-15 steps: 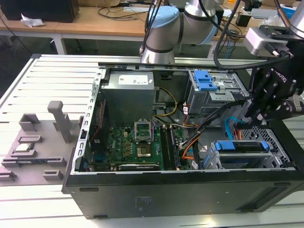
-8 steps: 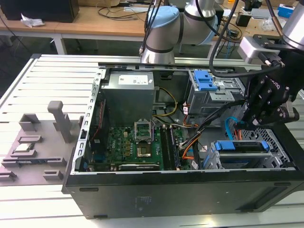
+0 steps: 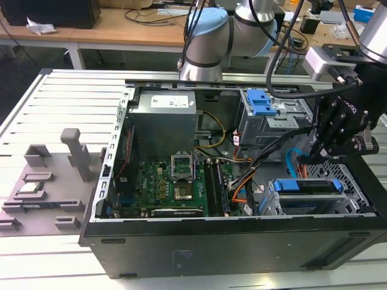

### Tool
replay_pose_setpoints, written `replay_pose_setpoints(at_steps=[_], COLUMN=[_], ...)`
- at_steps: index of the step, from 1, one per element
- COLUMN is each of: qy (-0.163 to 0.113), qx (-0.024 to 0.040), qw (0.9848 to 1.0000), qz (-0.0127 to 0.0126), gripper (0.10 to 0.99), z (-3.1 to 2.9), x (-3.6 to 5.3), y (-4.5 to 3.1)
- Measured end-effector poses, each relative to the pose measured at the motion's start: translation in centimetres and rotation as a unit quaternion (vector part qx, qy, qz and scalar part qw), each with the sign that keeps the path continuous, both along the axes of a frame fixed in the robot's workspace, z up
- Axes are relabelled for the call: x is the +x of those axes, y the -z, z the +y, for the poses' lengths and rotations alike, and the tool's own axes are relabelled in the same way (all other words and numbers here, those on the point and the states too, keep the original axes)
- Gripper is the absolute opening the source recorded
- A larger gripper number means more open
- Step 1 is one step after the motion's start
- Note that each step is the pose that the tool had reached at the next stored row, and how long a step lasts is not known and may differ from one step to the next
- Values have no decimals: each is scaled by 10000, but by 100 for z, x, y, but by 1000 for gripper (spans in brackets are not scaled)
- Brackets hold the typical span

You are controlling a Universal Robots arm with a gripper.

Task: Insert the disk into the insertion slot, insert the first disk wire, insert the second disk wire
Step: 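Insert the first disk wire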

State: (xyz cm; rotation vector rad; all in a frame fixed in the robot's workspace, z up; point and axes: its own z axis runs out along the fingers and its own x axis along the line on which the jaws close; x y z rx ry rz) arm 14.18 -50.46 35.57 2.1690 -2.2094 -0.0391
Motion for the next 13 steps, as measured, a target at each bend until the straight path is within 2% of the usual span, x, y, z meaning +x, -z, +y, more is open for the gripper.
replay_pose_setpoints(at_steps=[4,13], qy=[0,0], qx=[-5,-34], qw=[10000,10000], qz=[0,1], gripper=[165,165], z=[-19,-192], x=[0,9], y=[1,26])
